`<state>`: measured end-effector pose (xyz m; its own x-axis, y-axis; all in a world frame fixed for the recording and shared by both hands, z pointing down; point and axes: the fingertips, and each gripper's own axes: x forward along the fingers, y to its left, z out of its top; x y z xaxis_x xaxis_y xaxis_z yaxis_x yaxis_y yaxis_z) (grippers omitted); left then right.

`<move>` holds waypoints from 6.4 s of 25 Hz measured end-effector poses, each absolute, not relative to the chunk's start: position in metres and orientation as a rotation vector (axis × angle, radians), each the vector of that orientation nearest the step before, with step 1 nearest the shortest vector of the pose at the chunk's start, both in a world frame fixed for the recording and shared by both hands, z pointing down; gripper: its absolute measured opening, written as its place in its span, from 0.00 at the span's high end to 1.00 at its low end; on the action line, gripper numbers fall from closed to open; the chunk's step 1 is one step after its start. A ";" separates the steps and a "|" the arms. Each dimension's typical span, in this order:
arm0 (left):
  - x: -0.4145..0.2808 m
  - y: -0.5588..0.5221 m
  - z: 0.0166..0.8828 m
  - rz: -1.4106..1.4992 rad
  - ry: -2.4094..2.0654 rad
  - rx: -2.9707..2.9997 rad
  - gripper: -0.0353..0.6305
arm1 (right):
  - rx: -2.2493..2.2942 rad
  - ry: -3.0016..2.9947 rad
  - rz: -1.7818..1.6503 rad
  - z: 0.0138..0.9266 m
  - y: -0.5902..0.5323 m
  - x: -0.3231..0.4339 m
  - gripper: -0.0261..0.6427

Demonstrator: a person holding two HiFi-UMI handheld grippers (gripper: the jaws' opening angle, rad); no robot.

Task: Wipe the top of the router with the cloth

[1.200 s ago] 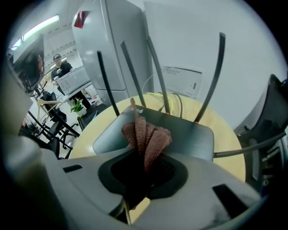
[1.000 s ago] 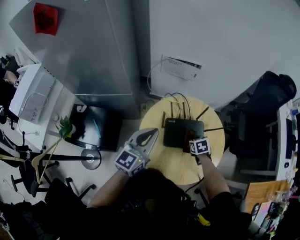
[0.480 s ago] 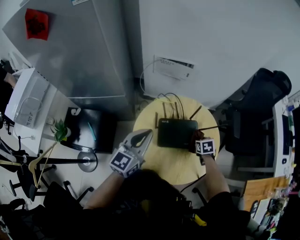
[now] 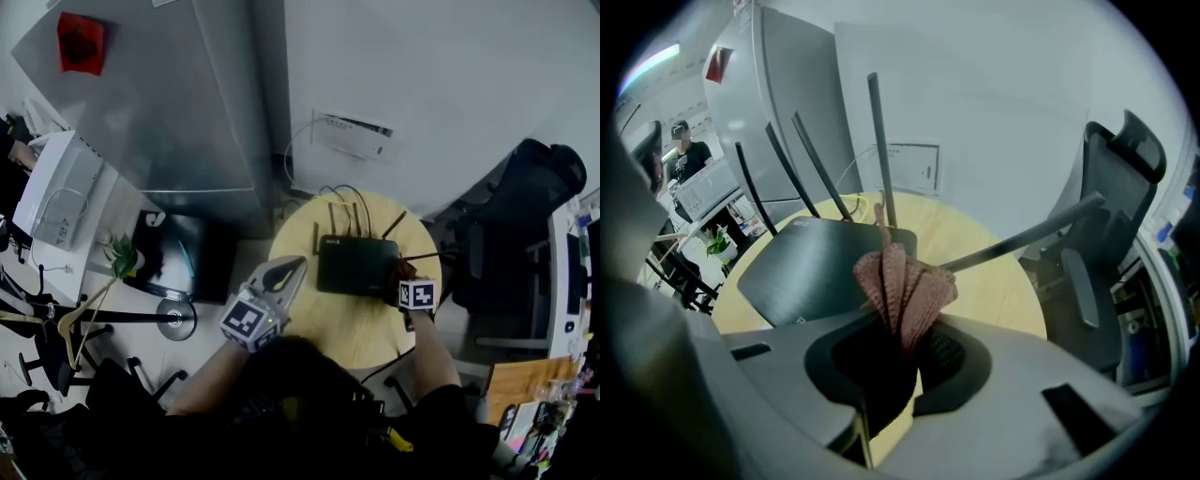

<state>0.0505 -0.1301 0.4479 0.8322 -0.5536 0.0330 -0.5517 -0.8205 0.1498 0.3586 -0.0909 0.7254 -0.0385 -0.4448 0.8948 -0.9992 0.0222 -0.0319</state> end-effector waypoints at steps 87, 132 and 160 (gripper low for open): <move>0.047 -0.114 0.461 0.024 -0.582 2.811 0.96 | 1.311 -1.505 0.901 0.749 -0.027 0.241 0.86; -0.046 -0.140 0.472 -0.004 -0.623 2.815 0.96 | 1.223 -1.651 0.947 0.739 -0.068 0.074 0.86; -0.094 -0.169 0.485 0.043 -0.696 2.793 0.96 | 1.781 -1.471 1.476 0.738 -0.167 0.069 0.86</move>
<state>-0.0936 -0.1690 0.4852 0.8846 -0.4573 0.0916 -0.4651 -0.8506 0.2454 0.0691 -0.1671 0.7382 -0.1100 -0.4599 0.8811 -0.8794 -0.3680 -0.3019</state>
